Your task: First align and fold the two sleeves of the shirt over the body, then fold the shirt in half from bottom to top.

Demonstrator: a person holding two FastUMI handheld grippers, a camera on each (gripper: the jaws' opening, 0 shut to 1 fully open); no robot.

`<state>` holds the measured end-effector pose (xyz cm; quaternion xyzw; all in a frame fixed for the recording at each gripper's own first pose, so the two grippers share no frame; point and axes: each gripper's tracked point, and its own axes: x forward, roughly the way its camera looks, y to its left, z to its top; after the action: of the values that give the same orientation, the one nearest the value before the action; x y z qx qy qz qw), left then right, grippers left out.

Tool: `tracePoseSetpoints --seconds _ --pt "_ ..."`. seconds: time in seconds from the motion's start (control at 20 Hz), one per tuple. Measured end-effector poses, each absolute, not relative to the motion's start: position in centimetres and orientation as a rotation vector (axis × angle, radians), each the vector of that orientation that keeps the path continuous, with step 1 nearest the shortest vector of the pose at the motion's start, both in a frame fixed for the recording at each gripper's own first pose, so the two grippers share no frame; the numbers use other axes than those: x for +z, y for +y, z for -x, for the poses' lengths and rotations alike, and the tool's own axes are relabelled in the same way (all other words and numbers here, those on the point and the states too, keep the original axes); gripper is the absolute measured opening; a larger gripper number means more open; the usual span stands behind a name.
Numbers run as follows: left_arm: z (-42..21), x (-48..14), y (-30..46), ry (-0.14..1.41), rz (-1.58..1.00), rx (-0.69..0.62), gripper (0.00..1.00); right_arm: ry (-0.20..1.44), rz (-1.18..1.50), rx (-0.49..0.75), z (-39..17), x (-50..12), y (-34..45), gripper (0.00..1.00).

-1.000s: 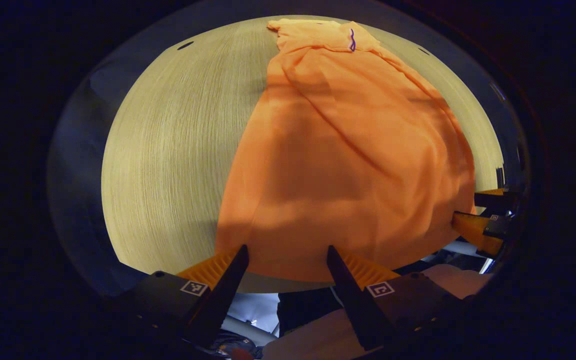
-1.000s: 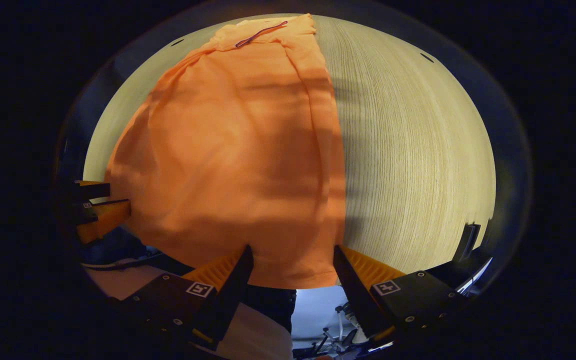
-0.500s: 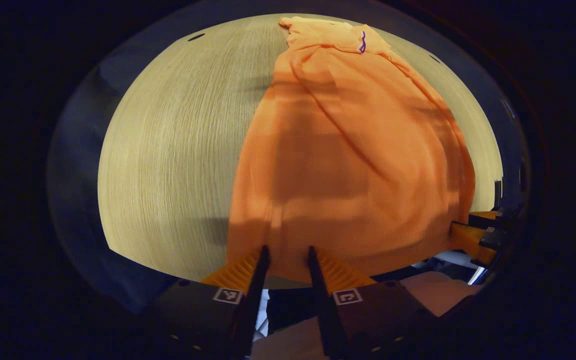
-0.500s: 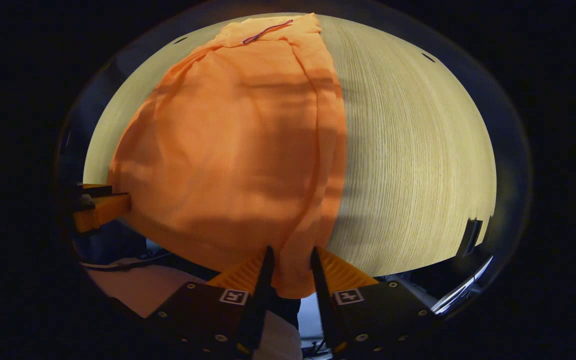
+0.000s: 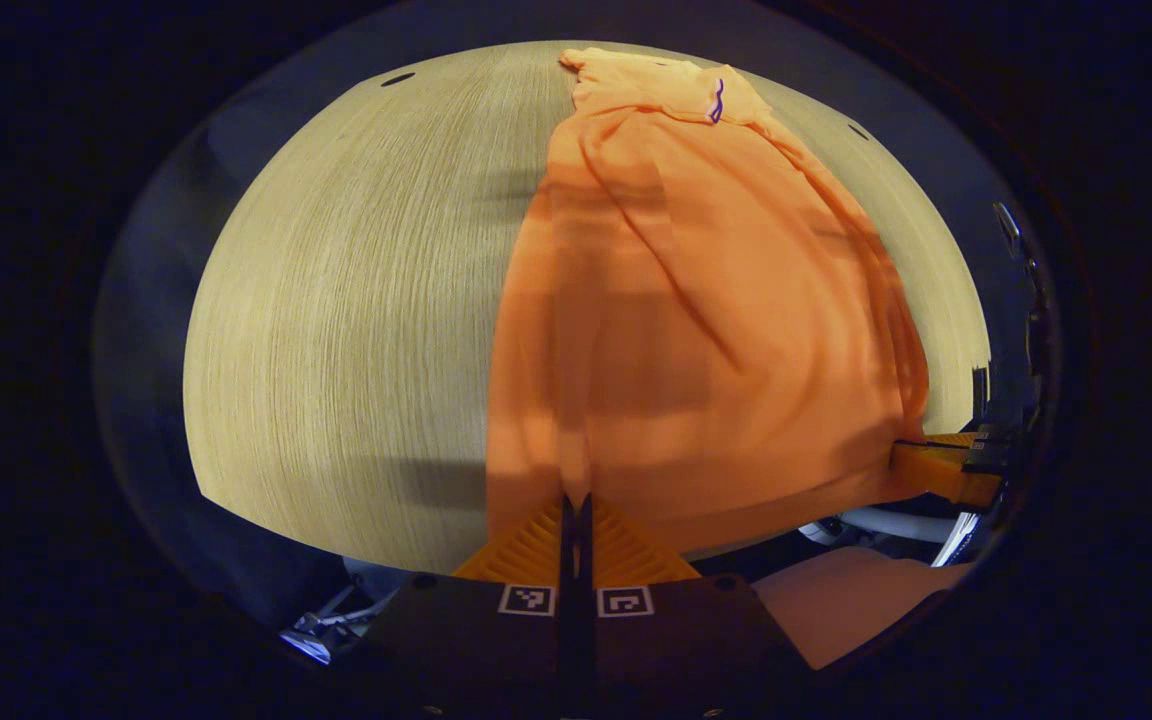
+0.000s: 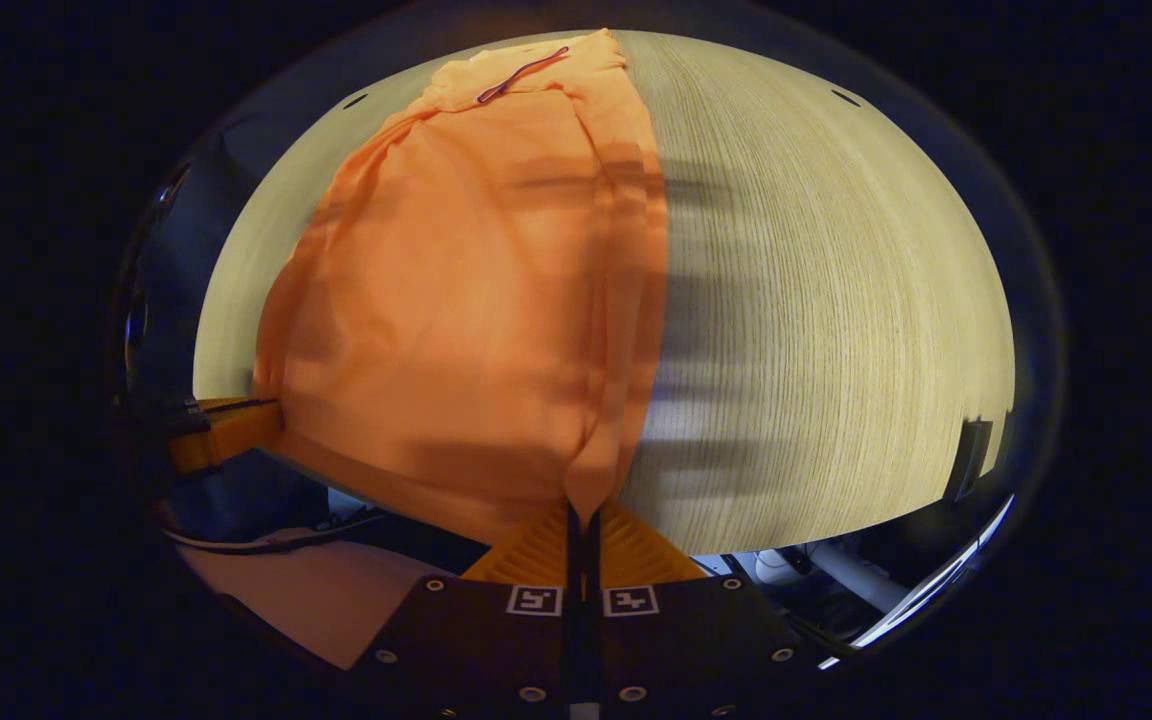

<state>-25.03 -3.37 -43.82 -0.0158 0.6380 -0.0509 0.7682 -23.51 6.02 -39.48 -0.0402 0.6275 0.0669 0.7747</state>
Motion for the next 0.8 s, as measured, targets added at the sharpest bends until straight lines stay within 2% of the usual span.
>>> tracePoseSetpoints --seconds 0.4,0.8 --pt "23.4 -40.0 -4.0 1.308 0.056 -0.148 0.01 1.276 0.073 0.18 20.4 -35.0 6.2 0.0" --pt "16.0 -33.9 -3.7 1.136 0.097 -0.172 0.01 1.112 0.139 0.199 14.2 -29.0 6.1 0.0"
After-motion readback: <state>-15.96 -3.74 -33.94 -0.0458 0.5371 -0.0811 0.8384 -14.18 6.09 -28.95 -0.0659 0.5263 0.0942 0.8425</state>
